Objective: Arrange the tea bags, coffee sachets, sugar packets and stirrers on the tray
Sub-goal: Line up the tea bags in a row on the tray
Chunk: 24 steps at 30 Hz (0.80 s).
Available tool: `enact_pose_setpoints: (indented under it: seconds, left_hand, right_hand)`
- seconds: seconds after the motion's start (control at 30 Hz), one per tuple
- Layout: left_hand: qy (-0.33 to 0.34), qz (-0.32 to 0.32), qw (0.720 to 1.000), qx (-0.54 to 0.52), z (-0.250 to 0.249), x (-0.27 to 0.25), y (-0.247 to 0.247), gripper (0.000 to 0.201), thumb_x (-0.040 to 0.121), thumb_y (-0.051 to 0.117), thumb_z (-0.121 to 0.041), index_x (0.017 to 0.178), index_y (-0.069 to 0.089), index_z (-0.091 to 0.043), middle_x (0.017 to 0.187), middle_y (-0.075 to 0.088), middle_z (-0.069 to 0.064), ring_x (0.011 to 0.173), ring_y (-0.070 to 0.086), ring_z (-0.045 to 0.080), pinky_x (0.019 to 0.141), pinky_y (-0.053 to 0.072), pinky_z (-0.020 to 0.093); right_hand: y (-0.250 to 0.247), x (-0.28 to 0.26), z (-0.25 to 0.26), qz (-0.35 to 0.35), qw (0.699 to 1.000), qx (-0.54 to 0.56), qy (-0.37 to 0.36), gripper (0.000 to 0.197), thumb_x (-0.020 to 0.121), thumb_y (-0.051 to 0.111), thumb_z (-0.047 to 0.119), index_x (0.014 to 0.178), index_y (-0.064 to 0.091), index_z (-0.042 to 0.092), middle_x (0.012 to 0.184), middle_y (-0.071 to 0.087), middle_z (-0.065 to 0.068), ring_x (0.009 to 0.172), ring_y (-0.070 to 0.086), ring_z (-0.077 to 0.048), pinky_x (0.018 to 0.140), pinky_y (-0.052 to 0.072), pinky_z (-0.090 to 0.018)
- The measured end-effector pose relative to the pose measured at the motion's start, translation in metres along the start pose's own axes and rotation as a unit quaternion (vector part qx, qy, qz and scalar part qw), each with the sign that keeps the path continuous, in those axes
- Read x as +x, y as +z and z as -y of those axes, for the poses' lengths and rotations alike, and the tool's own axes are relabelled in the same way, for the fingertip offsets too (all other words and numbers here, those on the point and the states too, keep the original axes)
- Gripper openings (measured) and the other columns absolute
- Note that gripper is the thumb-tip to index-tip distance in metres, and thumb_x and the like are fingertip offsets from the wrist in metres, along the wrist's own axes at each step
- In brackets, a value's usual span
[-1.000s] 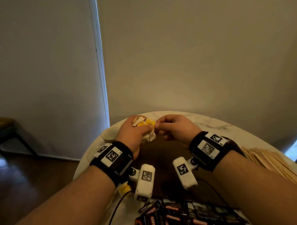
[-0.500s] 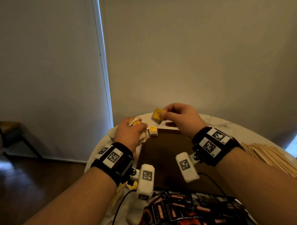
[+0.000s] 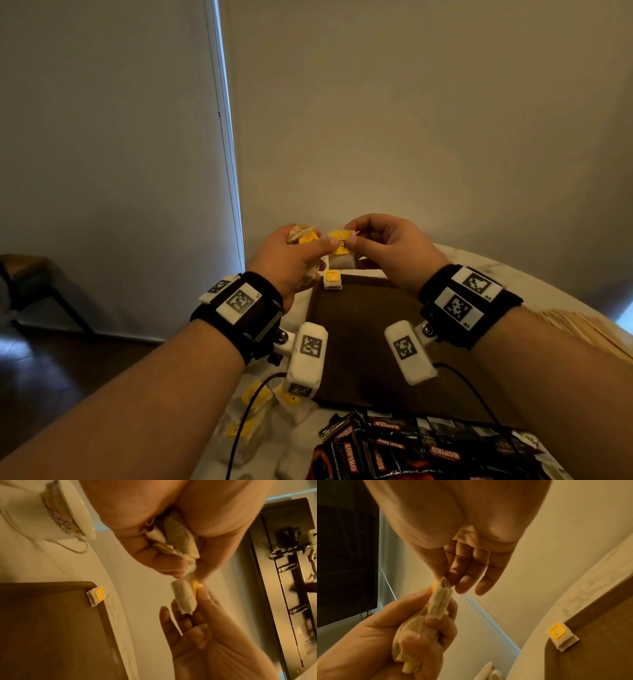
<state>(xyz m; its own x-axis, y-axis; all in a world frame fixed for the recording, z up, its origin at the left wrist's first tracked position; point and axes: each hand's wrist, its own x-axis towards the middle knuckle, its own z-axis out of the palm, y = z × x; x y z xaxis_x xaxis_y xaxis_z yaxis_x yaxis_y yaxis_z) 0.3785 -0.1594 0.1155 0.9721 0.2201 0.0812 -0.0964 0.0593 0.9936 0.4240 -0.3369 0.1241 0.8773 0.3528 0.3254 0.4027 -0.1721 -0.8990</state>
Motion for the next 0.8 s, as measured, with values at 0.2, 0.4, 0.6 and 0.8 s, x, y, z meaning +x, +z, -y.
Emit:
enact_pose_setpoints:
  seconds: [0.2,0.4,0.6,0.8]
  left_hand:
    - [-0.016,-0.033,0.999,0.037,-0.001,0.017,0.003,0.016,0.086,0.072,0.000,0.092,0.064,-0.012,0.087,0.064,0.014,0.071,0.062,0.023,0.058,0.052,0.029]
    - [-0.067,-0.051,0.996,0.029,0.006,0.036,0.004,0.018,0.089,0.071,0.002,0.097,0.061,-0.009,0.090,0.062,0.015,0.073,0.064,0.025,0.061,0.058,0.031]
    - [-0.069,-0.074,0.991,0.085,0.009,0.050,0.003,0.035,0.083,0.073,0.005,0.115,0.063,-0.006,0.106,0.066,0.016,0.100,0.070,0.038,0.087,0.062,0.052]
    - [-0.074,-0.076,0.989,0.101,0.012,0.061,0.001,0.042,0.083,0.073,0.006,0.122,0.061,-0.004,0.116,0.064,0.019,0.102,0.069,0.038,0.086,0.062,0.053]
  right_hand:
    - [0.002,0.008,-0.008,0.023,0.995,0.068,0.071,0.028,0.090,0.074,0.003,0.114,0.063,0.013,0.097,0.078,-0.012,0.090,0.077,-0.025,0.073,0.064,-0.037]
    - [0.008,0.037,-0.054,-0.035,0.985,0.004,0.169,0.017,0.084,0.078,-0.003,0.087,0.064,0.008,0.080,0.071,-0.015,0.068,0.071,-0.024,0.073,0.064,-0.044]
    - [0.017,0.061,-0.103,-0.039,0.954,-0.089,0.284,0.014,0.081,0.081,0.001,0.078,0.071,0.010,0.076,0.071,-0.008,0.068,0.067,-0.020,0.065,0.061,-0.034]
    - [0.029,0.079,-0.117,-0.029,0.942,-0.115,0.314,0.008,0.082,0.081,0.003,0.082,0.075,0.008,0.074,0.071,-0.005,0.064,0.066,-0.016,0.050,0.051,-0.023]
